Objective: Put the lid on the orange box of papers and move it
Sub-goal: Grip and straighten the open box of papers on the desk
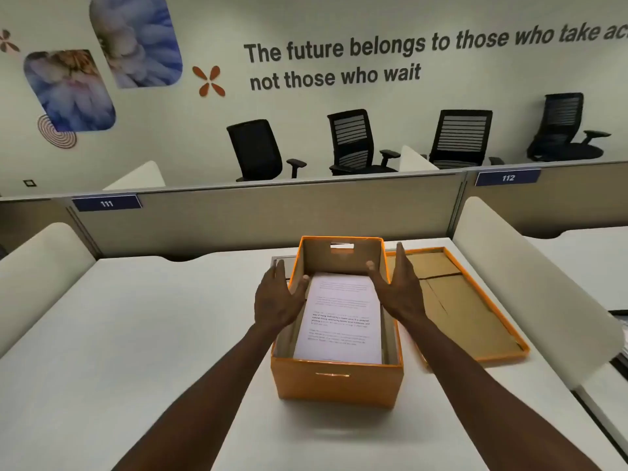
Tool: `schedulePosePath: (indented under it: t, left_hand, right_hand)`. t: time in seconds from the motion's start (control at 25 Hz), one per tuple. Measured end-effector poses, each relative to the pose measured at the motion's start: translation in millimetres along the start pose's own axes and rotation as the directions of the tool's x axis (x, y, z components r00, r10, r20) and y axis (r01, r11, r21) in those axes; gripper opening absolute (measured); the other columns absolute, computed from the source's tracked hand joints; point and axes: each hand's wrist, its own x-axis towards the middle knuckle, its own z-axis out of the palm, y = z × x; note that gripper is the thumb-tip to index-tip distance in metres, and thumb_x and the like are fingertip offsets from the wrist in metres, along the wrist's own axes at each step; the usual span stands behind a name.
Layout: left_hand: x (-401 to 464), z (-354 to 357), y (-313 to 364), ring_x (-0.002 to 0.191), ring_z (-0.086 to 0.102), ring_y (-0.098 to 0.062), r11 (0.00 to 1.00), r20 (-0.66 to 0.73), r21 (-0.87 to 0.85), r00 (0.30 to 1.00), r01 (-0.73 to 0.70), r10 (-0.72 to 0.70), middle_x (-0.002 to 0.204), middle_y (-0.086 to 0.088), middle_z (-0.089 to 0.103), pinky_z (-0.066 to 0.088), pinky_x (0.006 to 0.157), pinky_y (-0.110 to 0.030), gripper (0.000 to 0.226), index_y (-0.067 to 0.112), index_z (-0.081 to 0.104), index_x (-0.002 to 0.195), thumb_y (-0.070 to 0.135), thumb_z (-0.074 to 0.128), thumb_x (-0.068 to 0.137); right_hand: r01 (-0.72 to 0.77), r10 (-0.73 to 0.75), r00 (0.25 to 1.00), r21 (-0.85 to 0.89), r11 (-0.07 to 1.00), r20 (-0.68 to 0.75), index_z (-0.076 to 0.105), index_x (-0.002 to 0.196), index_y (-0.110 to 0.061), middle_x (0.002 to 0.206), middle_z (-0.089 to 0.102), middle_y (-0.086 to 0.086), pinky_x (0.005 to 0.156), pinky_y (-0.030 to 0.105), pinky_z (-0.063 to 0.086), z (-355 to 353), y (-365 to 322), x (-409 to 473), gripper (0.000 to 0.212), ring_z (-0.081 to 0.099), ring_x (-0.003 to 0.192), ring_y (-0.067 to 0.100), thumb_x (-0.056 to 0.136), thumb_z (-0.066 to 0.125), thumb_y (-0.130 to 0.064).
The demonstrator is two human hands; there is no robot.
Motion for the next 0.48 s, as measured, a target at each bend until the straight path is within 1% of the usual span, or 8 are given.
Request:
schedulePosePath:
  t: [0.04, 0.08, 0.16, 0.24, 0.32, 0.36, 0.44, 0.48]
  left_hand:
    - [-5.3, 3.3, -5.2, 0.150, 0.037, -0.031, 0.995, 0.033, -0.072, 0.997, 0.074, -0.072, 0.163, -0.011, 0.037, 0.038, 0.118, -0.051, 0.080, 0.016, 0.029, 0.158, 0.063, 0.045, 0.096]
    - [-10.9, 5.1, -10.2, 0.150, 0.037, -0.031, 0.987, 0.058, -0.095, 0.991, 0.126, -0.121, 0.164, -0.010, 0.036, 0.038, 0.118, -0.051, 0.081, 0.017, 0.028, 0.158, 0.065, 0.045, 0.096]
    - [-27.9, 13.5, -27.1, 0.151, 0.035, -0.031, 0.982, 0.125, -0.088, 0.980, 0.167, -0.156, 0.165, -0.008, 0.033, 0.035, 0.118, -0.050, 0.083, 0.018, 0.026, 0.159, 0.065, 0.046, 0.094]
    - [-41.1, 20.5, -38.7, 0.149, 0.039, -0.031, 0.979, 0.162, -0.114, 0.976, 0.167, -0.148, 0.164, -0.006, 0.037, 0.038, 0.116, -0.047, 0.082, 0.019, 0.029, 0.158, 0.065, 0.048, 0.094]
    - [-49.0, 26.4, -43.5, 0.145, 0.045, -0.030, 0.982, 0.176, -0.157, 0.982, 0.103, -0.075, 0.160, -0.004, 0.043, 0.044, 0.111, -0.041, 0.078, 0.022, 0.034, 0.155, 0.066, 0.049, 0.093]
    - [-53.0, 30.5, -45.4, 0.147, 0.042, -0.029, 0.986, 0.185, -0.149, 0.982, 0.075, -0.046, 0.164, -0.002, 0.037, 0.041, 0.114, -0.042, 0.080, 0.023, 0.031, 0.157, 0.066, 0.049, 0.093]
    - [-58.5, 36.8, -45.7, 0.153, 0.030, -0.027, 0.995, 0.192, -0.084, 0.980, 0.061, -0.044, 0.171, 0.000, 0.018, 0.033, 0.119, -0.046, 0.085, 0.025, 0.019, 0.161, 0.067, 0.048, 0.093]
    - [-60.7, 38.1, -44.8, 0.155, 0.027, -0.026, 0.995, 0.183, -0.069, 0.982, 0.065, -0.051, 0.171, 0.001, 0.014, 0.032, 0.120, -0.046, 0.086, 0.026, 0.016, 0.161, 0.068, 0.047, 0.093]
  right_hand:
    - [-0.076, 0.075, 0.997, 0.030, 0.997, 0.035, 0.010, 0.160, -0.021, 0.165, 0.022, 0.008, 0.114, 0.048, 0.032, 0.9, 7.1, -6.5, 0.088, 0.027, 0.149, 0.031, 0.094, 0.053, -0.060]
    - [-0.147, 0.144, 0.987, 0.037, 0.988, 0.074, 0.010, 0.160, -0.022, 0.165, 0.022, 0.008, 0.114, 0.050, 0.031, 1.1, 14.0, -11.6, 0.090, 0.027, 0.149, 0.033, 0.092, 0.054, -0.061]
    - [-0.264, 0.253, 0.953, 0.049, 0.963, 0.168, 0.009, 0.160, -0.026, 0.165, 0.022, 0.007, 0.114, 0.053, 0.031, 6.3, 37.7, -32.4, 0.092, 0.029, 0.148, 0.035, 0.090, 0.054, -0.065]
    - [-0.318, 0.300, 0.926, 0.050, 0.947, 0.228, 0.008, 0.160, -0.027, 0.165, 0.024, 0.006, 0.113, 0.053, 0.033, 12.9, 49.3, -45.2, 0.093, 0.031, 0.147, 0.035, 0.089, 0.054, -0.066]
    - [-0.311, 0.284, 0.919, 0.062, 0.948, 0.274, 0.006, 0.160, -0.027, 0.165, 0.024, 0.006, 0.114, 0.053, 0.033, 18.4, 52.5, -50.5, 0.094, 0.032, 0.147, 0.034, 0.089, 0.054, -0.065]
    - [-0.299, 0.270, 0.920, 0.061, 0.952, 0.283, 0.004, 0.160, -0.026, 0.165, 0.025, 0.006, 0.114, 0.052, 0.033, 21.2, 53.5, -53.7, 0.095, 0.033, 0.147, 0.034, 0.090, 0.055, -0.064]
    - [-0.261, 0.243, 0.933, 0.032, 0.965, 0.266, 0.001, 0.161, -0.023, 0.162, 0.030, 0.008, 0.111, 0.049, 0.037, 25.4, 53.5, -57.1, 0.097, 0.038, 0.144, 0.034, 0.091, 0.057, -0.060]
    - [-0.249, 0.238, 0.938, 0.010, 0.969, 0.253, 0.001, 0.160, -0.022, 0.161, 0.033, 0.008, 0.110, 0.047, 0.039, 26.1, 52.8, -57.6, 0.098, 0.041, 0.142, 0.035, 0.091, 0.058, -0.059]
